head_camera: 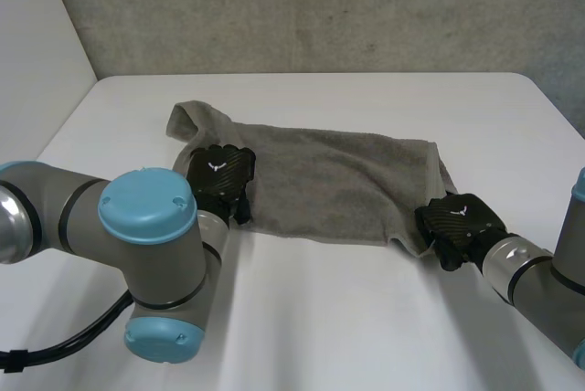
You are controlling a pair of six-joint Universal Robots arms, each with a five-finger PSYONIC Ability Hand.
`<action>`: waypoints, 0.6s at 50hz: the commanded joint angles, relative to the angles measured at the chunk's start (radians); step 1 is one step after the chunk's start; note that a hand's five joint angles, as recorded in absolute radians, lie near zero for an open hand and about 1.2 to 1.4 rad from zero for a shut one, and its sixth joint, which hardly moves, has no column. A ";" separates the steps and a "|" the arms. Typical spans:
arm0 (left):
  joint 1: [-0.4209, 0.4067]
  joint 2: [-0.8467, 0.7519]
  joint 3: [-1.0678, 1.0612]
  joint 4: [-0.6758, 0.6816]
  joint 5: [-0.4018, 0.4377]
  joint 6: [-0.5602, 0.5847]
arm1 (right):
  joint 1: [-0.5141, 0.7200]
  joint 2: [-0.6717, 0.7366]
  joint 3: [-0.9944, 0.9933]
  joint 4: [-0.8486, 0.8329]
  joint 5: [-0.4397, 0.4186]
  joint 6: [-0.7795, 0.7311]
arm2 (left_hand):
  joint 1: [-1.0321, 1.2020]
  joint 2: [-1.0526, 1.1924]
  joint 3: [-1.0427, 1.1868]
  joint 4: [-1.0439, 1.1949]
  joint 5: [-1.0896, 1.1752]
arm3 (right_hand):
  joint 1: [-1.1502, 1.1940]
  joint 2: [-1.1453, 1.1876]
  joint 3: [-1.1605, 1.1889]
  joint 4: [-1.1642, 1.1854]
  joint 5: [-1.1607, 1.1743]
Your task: Fold the towel.
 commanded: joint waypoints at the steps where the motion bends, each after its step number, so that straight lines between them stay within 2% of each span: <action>1: 0.025 0.108 -0.067 -0.039 0.052 -0.084 | -0.024 -0.085 0.044 0.023 -0.059 -0.042 | -0.162 -0.163 -0.161 -0.164 -0.330 | 0.058 0.117 0.058 0.052 0.063; 16: 0.026 0.113 -0.066 -0.049 0.052 -0.063 | -0.050 -0.091 0.030 0.020 -0.046 -0.044 | -0.159 -0.160 -0.158 -0.161 -0.327 | 0.058 0.117 0.058 0.052 0.063; 23: 0.045 0.117 -0.078 -0.049 0.058 0.094 | -0.104 -0.105 0.013 0.022 -0.052 -0.042 | -0.214 -0.215 -0.214 -0.217 -0.382 | 0.058 0.117 0.058 0.052 0.063; 27: 0.082 0.117 -0.087 -0.046 0.095 0.138 | -0.128 -0.108 0.004 0.020 -0.054 -0.044 | -0.223 -0.224 -0.222 -0.225 -0.391 | 0.058 0.117 0.058 0.052 0.063; 29: 0.124 0.111 -0.087 -0.047 0.174 0.164 | -0.139 -0.110 0.002 0.020 -0.054 -0.044 | -0.244 -0.245 -0.243 -0.246 -0.412 | 0.058 0.117 0.058 0.052 0.063; 30: 0.125 0.111 -0.087 -0.047 0.175 0.164 | -0.148 -0.110 0.001 0.020 -0.054 -0.044 | -0.244 -0.245 -0.243 -0.246 -0.412 | 0.058 0.117 0.058 0.052 0.063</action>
